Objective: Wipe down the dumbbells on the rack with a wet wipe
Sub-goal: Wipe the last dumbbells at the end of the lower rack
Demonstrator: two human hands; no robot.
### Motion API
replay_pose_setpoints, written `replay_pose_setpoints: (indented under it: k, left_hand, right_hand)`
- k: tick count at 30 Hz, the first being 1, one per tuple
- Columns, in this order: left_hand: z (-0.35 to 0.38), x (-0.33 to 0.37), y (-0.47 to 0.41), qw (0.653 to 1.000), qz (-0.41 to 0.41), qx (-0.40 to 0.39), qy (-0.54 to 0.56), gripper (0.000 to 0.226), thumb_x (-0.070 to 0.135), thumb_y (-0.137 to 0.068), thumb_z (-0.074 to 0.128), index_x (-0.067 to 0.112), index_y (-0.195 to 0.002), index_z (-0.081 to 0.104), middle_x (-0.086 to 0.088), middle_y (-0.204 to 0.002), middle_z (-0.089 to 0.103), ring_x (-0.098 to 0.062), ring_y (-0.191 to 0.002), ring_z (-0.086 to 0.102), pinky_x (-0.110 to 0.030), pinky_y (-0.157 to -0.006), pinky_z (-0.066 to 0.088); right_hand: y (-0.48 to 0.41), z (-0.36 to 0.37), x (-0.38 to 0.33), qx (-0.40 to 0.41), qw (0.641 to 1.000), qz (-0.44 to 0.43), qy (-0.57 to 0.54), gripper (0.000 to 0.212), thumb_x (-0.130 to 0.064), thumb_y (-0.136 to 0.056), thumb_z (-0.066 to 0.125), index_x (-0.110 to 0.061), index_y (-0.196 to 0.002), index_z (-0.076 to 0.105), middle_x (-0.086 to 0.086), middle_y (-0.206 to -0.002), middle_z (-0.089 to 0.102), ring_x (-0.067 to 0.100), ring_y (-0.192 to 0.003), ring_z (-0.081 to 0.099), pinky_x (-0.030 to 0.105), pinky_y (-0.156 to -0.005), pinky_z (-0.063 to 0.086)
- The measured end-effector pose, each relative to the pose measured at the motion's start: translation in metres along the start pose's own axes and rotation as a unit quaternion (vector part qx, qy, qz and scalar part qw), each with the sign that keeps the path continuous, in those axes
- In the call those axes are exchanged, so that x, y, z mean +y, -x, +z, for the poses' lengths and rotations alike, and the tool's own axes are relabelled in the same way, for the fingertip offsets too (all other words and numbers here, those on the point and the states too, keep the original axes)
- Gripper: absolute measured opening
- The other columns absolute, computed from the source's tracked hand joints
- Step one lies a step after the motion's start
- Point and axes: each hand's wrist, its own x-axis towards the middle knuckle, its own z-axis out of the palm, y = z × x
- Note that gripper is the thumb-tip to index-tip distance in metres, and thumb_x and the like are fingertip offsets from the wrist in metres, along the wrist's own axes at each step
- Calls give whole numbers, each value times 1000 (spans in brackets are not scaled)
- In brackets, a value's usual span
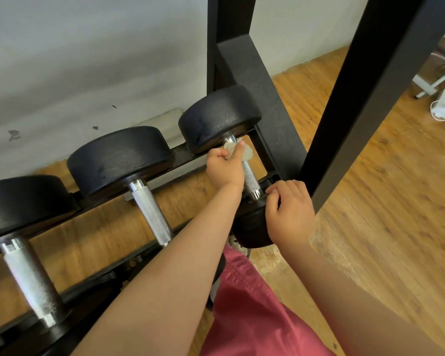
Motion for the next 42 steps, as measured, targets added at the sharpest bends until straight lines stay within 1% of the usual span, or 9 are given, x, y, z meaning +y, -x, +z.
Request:
replay_pose_setpoints:
  k: [3, 7, 11, 15, 21, 26, 31, 36, 42]
  left_hand:
    - [-11, -2, 5, 999, 15, -20, 45, 12, 18, -91, 66, 8, -94, 61, 2, -92, 65, -4, -80, 62, -11, -63, 52]
    - [-17, -3, 7, 994, 0, -42, 99, 9, 13, -95, 57, 13, -97, 65, -4, -103, 69, -16, -99, 67, -26, -81, 57]
    - [-15, 1, 10, 998, 9, -28, 63, 15, 4, -88, 66, 9, -101, 61, -9, -111, 69, -14, -96, 66, -10, -65, 53]
    - [-14, 1, 4, 999, 10, -19, 25, 34, 15, -82, 77, 15, -105, 52, -2, -107, 66, -9, -87, 62, -6, -56, 49]
    - [-3, 10, 1, 994, -70, 23, 86, 25, 23, -83, 76, 12, -100, 61, 6, -88, 64, -11, -84, 65, -22, -72, 56]
    - [-4, 11, -2, 990, -66, 63, 112, 14, 23, -86, 73, 11, -89, 66, 7, -83, 66, -6, -74, 64, -15, -57, 53]
    - [5, 19, 5, 980, -108, 51, 157, 22, 14, -77, 80, 18, -89, 62, 8, -85, 65, -12, -87, 66, -26, -74, 56]
    - [-1, 15, 2, 984, -90, 71, 135, 19, 22, -85, 74, 7, -95, 67, 9, -81, 65, -3, -69, 61, -11, -50, 49]
    - [8, 22, 4, 975, -132, 60, 169, 23, 19, -76, 82, 17, -87, 62, 7, -85, 66, -15, -89, 66, -28, -73, 56]
  right_hand:
    - [0, 0, 0, -2, 1000, 2, 3, 38, -24, -90, 31, -11, -76, 63, 0, -76, 60, 14, -83, 49, 31, -72, 41]
    - [0, 0, 0, -5, 1000, 2, 2, 38, -25, -90, 30, -11, -77, 63, 0, -76, 60, 14, -83, 49, 31, -73, 41]
    - [0, -1, -1, -2, 1000, 0, -4, 37, -25, -90, 31, -11, -76, 63, -1, -76, 59, 14, -83, 49, 30, -72, 41]
    - [0, -1, 0, -4, 1000, 3, -2, 37, -25, -90, 31, -12, -76, 62, -1, -76, 59, 14, -83, 48, 30, -73, 41]
    - [0, 0, 0, -6, 1000, 4, 0, 37, -25, -90, 31, -12, -77, 63, -1, -76, 59, 12, -83, 47, 27, -73, 37]
    - [0, 0, 0, -6, 1000, 4, -3, 37, -25, -90, 30, -12, -77, 62, -1, -76, 59, 11, -83, 46, 27, -72, 37]
    - [0, 0, 0, -7, 1000, 5, -2, 39, -26, -90, 30, -12, -77, 63, -1, -77, 60, 12, -83, 47, 30, -73, 40]
    - [1, 0, 1, -2, 1000, 1, -1, 37, -25, -90, 30, -12, -77, 63, -1, -76, 59, 13, -83, 47, 31, -72, 40]
    - [0, 1, 2, -2, 1000, -7, 5, 36, -23, -91, 32, -11, -75, 61, 0, -74, 58, 14, -81, 47, 28, -73, 38]
